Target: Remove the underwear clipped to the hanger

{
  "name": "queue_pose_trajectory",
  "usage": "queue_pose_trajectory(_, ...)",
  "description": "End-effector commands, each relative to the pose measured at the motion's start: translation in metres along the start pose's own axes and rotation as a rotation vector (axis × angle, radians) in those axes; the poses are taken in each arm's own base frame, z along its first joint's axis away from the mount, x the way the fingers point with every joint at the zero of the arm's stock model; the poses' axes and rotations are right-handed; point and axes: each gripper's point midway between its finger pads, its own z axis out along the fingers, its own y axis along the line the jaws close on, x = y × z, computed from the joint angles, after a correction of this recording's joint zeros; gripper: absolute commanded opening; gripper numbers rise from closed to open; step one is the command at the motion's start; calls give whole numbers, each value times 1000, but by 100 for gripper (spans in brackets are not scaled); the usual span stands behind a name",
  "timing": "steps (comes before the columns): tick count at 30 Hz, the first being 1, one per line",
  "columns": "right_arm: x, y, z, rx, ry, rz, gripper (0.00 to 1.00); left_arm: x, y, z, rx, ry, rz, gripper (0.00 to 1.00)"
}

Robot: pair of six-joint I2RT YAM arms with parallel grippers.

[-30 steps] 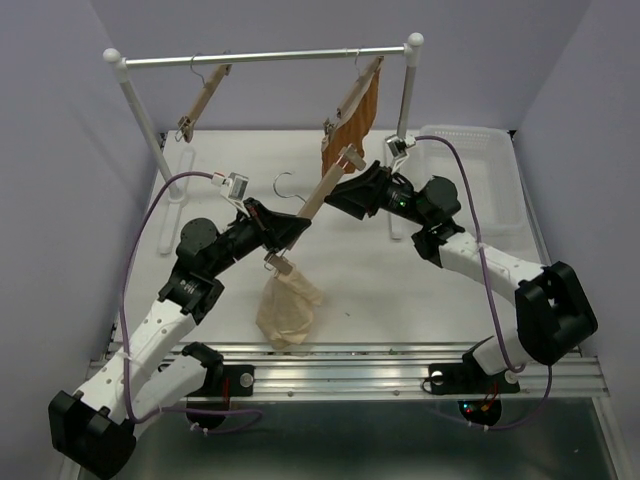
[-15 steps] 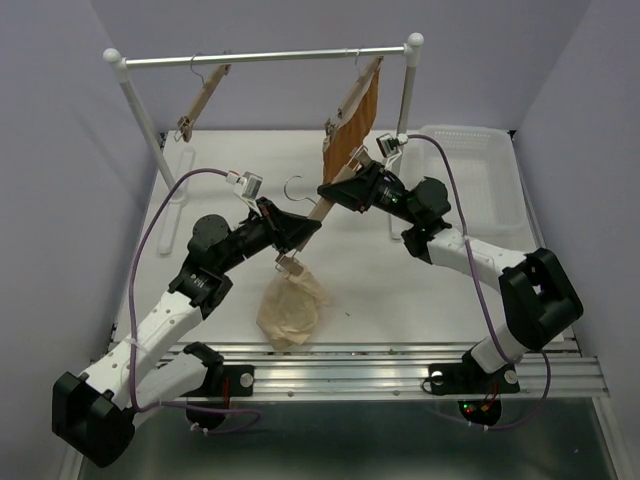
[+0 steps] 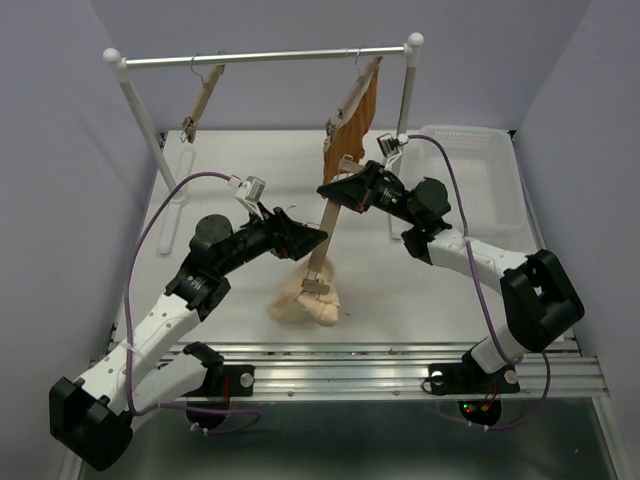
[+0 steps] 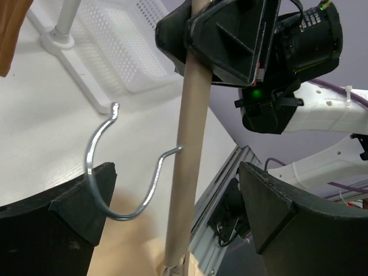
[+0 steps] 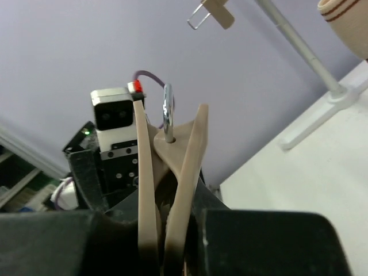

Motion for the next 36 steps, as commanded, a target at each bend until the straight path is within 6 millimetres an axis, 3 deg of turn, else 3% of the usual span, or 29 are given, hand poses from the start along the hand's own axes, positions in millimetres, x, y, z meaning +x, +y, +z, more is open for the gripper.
queue_pose_trajectory(1, -15, 27, 4, -35, -31, -52, 1, -16, -11, -14, -28, -41, 50, 99)
queue_pose_trajectory(11, -22, 17, 13, 67, -16, -24, 1, 8, 13, -23, -110, -10, -1, 99)
queue_pose_trajectory(17, -45, 10, 13, 131, -53, -59, 1, 22, 7, -27, -59, 38, -16, 99)
queue_pose_trajectory(24, -52, 2, 13, 151, -67, -37, 1, 37, -6, -39, 23, 69, -32, 99)
queue_pose_trajectory(36, -56, 21, 14, 89, -72, -7, 1, 60, -2, -33, 111, 86, -92, 99)
